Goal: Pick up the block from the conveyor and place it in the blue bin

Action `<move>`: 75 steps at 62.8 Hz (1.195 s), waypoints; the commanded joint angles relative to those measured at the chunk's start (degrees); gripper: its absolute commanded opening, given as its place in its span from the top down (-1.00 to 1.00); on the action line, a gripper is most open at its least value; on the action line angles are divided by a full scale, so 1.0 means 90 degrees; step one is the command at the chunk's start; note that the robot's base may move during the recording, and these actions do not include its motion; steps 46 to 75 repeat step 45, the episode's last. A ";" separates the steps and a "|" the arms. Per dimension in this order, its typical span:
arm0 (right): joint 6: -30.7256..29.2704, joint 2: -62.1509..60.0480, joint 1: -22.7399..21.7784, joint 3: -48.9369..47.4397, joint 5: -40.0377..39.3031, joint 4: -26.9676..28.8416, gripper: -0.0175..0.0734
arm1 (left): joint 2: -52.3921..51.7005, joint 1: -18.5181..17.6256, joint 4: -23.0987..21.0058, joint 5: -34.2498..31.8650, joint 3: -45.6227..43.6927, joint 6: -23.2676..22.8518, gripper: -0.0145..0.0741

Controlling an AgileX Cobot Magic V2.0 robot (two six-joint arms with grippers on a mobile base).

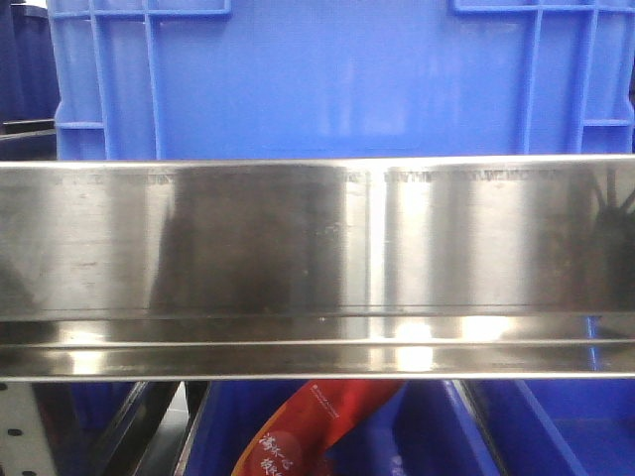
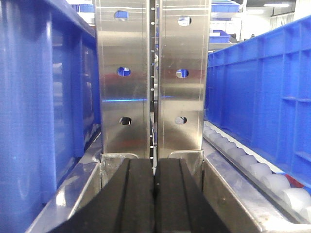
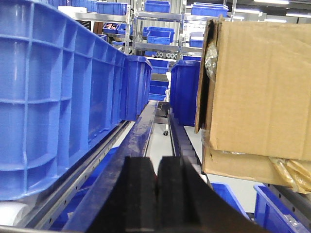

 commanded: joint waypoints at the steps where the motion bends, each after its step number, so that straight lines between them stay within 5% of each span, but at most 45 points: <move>1: 0.0009 -0.0024 -0.0031 0.0000 -0.0136 -0.0037 0.97 | -0.0028 0.0017 -0.0033 -0.0116 -0.0008 -0.0034 0.92; 75: 0.0009 -0.0024 -0.0031 0.0000 -0.0136 -0.0037 0.97 | -0.0028 0.0017 -0.0033 -0.0072 -0.0008 -0.0034 0.92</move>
